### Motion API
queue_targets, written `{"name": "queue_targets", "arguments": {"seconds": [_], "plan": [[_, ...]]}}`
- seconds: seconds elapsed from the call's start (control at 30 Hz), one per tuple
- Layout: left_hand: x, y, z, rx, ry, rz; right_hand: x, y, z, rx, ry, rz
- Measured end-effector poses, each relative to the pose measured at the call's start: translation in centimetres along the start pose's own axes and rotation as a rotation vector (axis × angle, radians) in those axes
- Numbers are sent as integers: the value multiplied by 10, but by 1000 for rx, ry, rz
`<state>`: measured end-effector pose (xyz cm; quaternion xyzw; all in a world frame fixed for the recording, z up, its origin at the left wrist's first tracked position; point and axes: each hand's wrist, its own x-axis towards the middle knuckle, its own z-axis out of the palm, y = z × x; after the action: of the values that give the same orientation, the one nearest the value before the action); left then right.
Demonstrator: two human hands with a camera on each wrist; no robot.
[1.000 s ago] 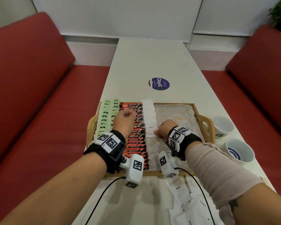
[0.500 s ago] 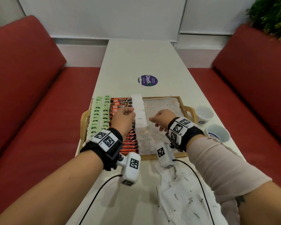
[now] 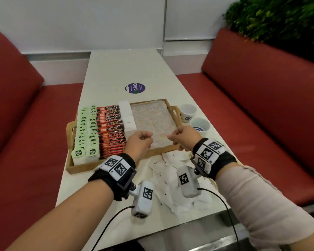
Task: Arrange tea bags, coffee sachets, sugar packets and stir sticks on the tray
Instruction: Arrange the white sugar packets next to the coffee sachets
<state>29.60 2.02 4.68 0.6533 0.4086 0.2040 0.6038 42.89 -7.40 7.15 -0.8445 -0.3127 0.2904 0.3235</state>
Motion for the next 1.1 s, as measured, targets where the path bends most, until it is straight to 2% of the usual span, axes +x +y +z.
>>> {"name": "queue_targets", "arguments": {"seconds": [0.3, 0.43, 0.53, 0.67, 0.8, 0.93, 1.1], "plan": [[-27, -13, 33, 16, -167, -35, -52, 38, 1, 16, 115, 85], [-39, -24, 39, 47, -233, -45, -74, 55, 9, 36, 224, 188], [-50, -37, 39, 115, -274, -8, -92, 67, 19, -33, 289, 282], [-61, -55, 38, 349, -380, 132, -114, 81, 35, -67, 326, 400], [-71, -64, 43, 842, -531, 376, -125, 91, 58, -187, 232, 418], [-79, -71, 45, 1196, -680, 387, -131, 89, 79, -212, 188, 375], [-75, -87, 33, 1355, -672, 416, -133, 79, 93, -240, 171, 311]]}}
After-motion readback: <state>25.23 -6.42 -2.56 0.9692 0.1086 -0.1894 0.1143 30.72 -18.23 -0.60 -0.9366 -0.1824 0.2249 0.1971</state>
